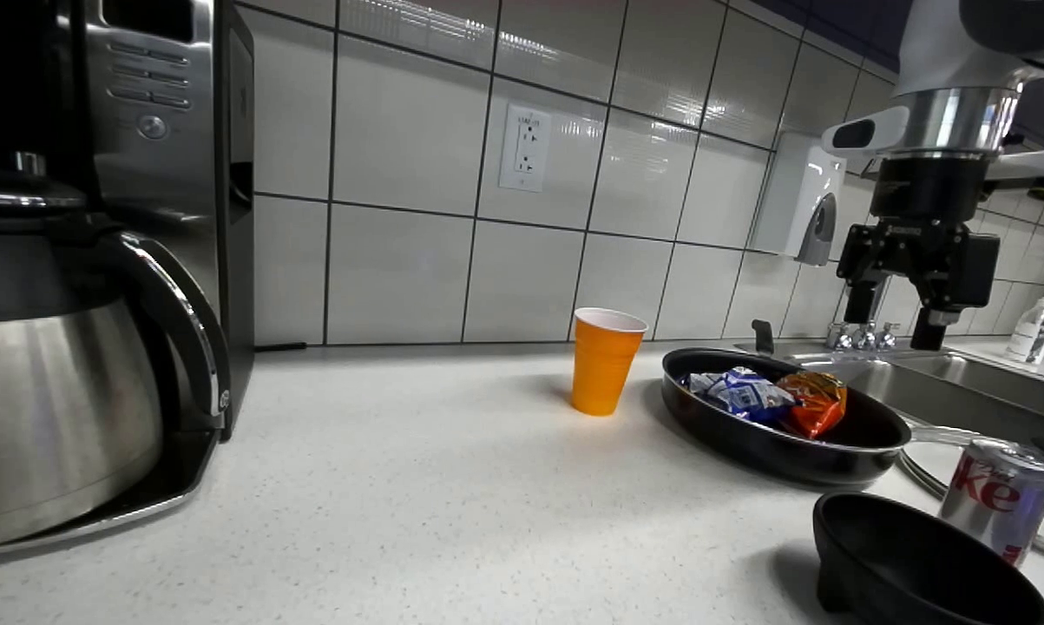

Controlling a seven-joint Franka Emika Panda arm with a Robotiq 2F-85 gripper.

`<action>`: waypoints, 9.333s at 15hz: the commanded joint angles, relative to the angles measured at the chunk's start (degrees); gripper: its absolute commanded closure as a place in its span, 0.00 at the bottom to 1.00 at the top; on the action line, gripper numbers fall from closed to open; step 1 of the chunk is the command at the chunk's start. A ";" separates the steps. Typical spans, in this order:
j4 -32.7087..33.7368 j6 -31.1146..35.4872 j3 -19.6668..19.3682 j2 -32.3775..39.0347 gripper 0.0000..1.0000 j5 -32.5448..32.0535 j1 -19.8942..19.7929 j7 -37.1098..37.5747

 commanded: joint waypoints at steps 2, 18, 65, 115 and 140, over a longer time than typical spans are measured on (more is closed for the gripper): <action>0.07 -0.11 -0.43 0.00 0.00 -0.06 0.46 0.07; -2.06 -0.30 -1.60 -2.42 0.00 0.89 -0.62 4.50; -3.74 10.12 -17.14 8.60 0.00 -5.34 -13.79 32.57; -4.71 15.41 -16.40 11.73 0.51 -5.40 -14.09 32.18; -2.93 4.08 -16.86 1.17 0.61 -6.42 -13.96 25.21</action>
